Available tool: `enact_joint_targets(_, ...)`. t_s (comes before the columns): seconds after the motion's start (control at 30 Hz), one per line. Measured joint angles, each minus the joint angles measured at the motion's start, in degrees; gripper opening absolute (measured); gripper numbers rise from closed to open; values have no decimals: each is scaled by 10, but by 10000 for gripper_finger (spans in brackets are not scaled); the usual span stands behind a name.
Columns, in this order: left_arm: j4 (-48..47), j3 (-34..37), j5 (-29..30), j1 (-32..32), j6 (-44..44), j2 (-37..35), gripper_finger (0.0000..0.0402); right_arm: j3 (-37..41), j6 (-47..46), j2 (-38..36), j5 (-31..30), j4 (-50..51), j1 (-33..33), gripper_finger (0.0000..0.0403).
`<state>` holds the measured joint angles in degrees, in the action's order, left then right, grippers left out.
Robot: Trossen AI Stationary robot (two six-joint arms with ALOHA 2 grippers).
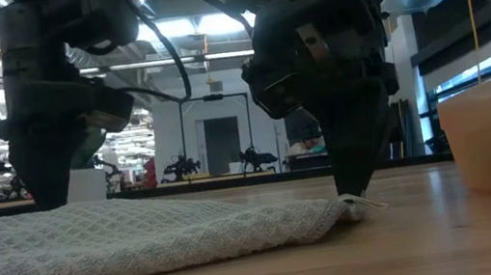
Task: Roll microfiber towels into tight, uniform cylinder then place into a basket
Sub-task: Roll the gray microfiber towel
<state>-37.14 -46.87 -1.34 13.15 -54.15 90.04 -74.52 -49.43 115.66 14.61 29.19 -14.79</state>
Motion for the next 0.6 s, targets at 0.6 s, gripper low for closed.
enact_joint_targets(0.6,-4,0,3,0,22,-3,0,0,4,-1,0,1,1,0)
